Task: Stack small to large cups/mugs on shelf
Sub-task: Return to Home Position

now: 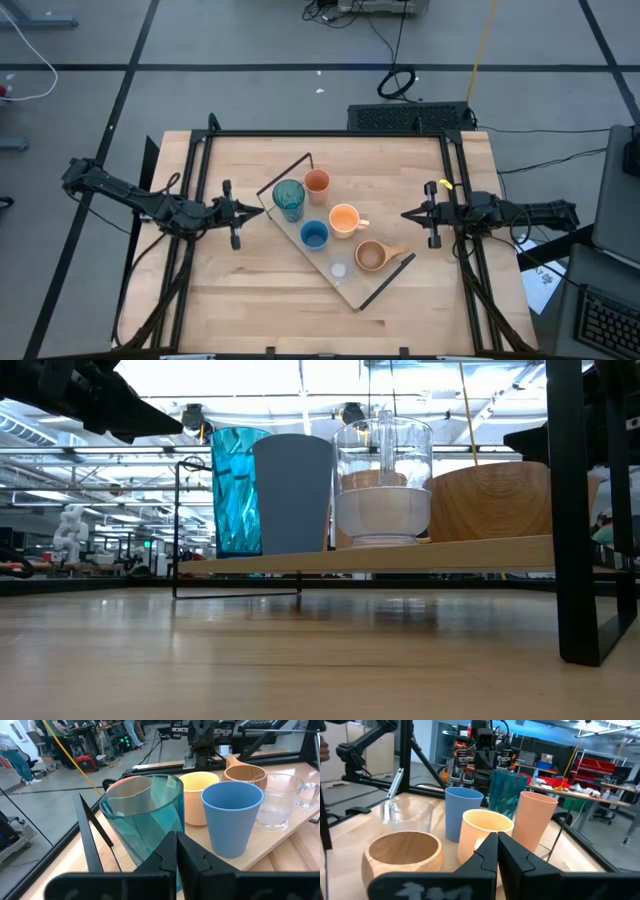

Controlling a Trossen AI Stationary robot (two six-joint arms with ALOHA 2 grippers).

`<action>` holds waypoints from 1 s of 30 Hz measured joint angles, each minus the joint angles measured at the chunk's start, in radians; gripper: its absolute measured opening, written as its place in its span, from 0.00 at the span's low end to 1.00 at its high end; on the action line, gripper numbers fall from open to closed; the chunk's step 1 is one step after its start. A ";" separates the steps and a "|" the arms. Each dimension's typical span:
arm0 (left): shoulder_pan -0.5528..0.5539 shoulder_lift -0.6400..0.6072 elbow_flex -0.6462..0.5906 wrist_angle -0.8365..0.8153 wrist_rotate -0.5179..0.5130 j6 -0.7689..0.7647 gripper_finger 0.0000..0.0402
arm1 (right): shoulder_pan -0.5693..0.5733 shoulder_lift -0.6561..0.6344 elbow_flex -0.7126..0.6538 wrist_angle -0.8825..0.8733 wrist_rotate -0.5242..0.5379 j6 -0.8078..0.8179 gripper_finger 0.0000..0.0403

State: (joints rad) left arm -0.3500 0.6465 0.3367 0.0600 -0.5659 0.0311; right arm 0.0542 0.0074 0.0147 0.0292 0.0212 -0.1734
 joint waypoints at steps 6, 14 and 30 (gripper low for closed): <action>0.000 0.000 0.000 0.003 0.000 0.008 0.02 | -0.023 0.000 0.000 -0.004 0.001 -0.020 0.00; 0.000 0.000 0.000 -0.014 0.000 0.009 0.01 | -0.031 0.000 0.000 -0.004 0.003 0.001 0.00; 0.015 -0.194 -0.168 0.076 0.170 0.020 0.01 | -0.031 0.000 0.000 0.007 0.005 0.042 0.00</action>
State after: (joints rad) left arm -0.3347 0.4528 0.1688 0.1356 -0.3957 0.0510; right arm 0.0233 0.0074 0.0147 0.0364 0.0257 -0.1318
